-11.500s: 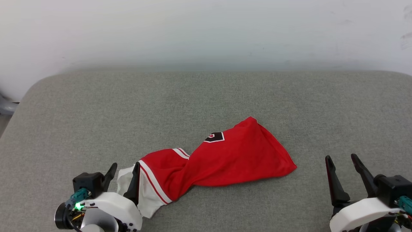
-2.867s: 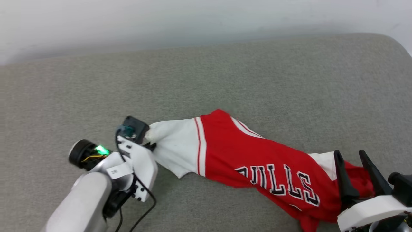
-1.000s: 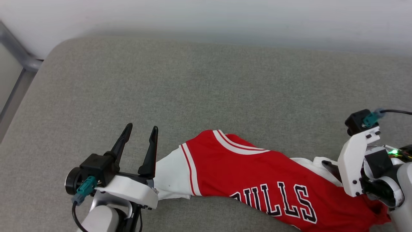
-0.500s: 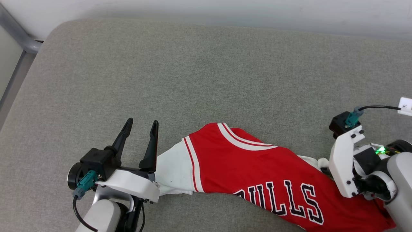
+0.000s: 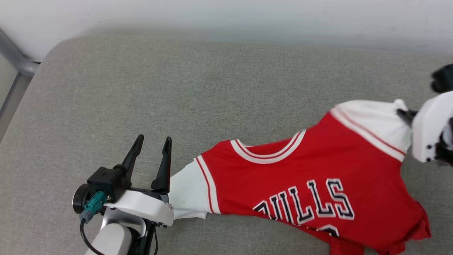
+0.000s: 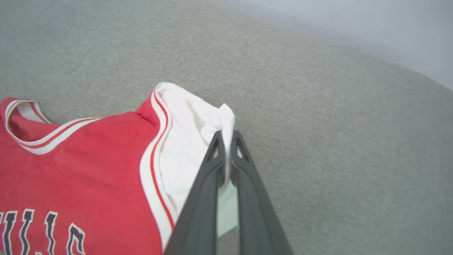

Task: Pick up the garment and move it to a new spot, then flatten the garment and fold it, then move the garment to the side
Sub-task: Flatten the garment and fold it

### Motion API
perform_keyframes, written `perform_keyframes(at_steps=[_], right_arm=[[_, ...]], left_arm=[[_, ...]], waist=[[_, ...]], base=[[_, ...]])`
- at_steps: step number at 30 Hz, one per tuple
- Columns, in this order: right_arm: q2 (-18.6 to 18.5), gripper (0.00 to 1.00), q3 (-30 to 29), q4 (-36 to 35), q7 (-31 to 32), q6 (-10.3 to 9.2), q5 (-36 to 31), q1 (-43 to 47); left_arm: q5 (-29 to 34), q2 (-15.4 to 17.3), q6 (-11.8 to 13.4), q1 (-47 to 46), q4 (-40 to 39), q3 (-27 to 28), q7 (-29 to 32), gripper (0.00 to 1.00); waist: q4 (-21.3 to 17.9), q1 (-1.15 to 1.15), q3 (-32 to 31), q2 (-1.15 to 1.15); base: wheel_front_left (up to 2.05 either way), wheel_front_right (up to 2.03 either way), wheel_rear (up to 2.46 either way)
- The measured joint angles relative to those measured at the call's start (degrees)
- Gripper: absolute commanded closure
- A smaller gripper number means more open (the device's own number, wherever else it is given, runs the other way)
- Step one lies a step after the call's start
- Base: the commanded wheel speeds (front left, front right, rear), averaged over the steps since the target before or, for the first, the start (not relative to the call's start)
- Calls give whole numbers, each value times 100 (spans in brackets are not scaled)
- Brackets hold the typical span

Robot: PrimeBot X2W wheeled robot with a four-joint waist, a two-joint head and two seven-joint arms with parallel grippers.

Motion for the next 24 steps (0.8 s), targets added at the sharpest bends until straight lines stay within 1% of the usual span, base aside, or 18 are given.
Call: perform_keyframes(at_steps=[2, 5, 9, 12, 15, 16, 17, 18, 21, 24], right_arm=[[22, 100, -436, 119, -125, 0, -160, 118], [180, 100, -1036, 347, -320, 0, -374, 531], [523, 100, -1722, 610, -590, 0, -499, 1190], [884, 100, -2202, 723, -771, 0, -526, 1664], [1193, 100, -2537, 777, -971, 0, -601, 2033], [1267, 82, -2595, 750, -1083, 0, -650, 2098], [1340, 55, -2664, 730, -1195, 1, -719, 2132], [1432, 0, -2739, 716, -1276, 0, -715, 2157], [1623, 0, -2913, 626, -1681, 0, -844, 2242], [1802, 0, -3019, 361, -2086, -1, -927, 2246]], left_arm=[[9, -1, 0, 24, -1, -3, 0, 0], [-13, -8, 4, 53, 27, 11, -1, 0], [-74, -14, 40, 148, 102, 45, -2, 0], [-103, -41, 59, 181, 121, 34, 2, 0], [-115, -33, 90, 234, 122, 22, 22, 0], [-119, -29, 92, 244, 121, 13, 35, 0], [-121, -21, 94, 253, 120, 16, 44, 0], [-129, -8, 110, 259, 119, 18, 60, 0], [-135, 27, 133, 281, 107, 9, 98, 0], [-136, 65, 137, 325, 92, -2, 149, 0]], waist=[[-23, 0, -23, 0], [-56, 0, -52, 0], [-103, 0, -96, 0], [-115, 0, -134, 0], [-136, 0, -172, 0], [-145, 0, -183, 0], [-157, 0, -196, 0], [-170, 0, -214, 0], [-210, 0, -286, 0], [-243, 0, -395, 0]], base=[[0, 0, 0], [0, 0, 0], [0, 0, 0], [0, 0, 0], [0, 0, 0], [0, 0, 0], [0, 0, 0], [0, 0, 0], [0, 0, 0], [0, 0, 0]])
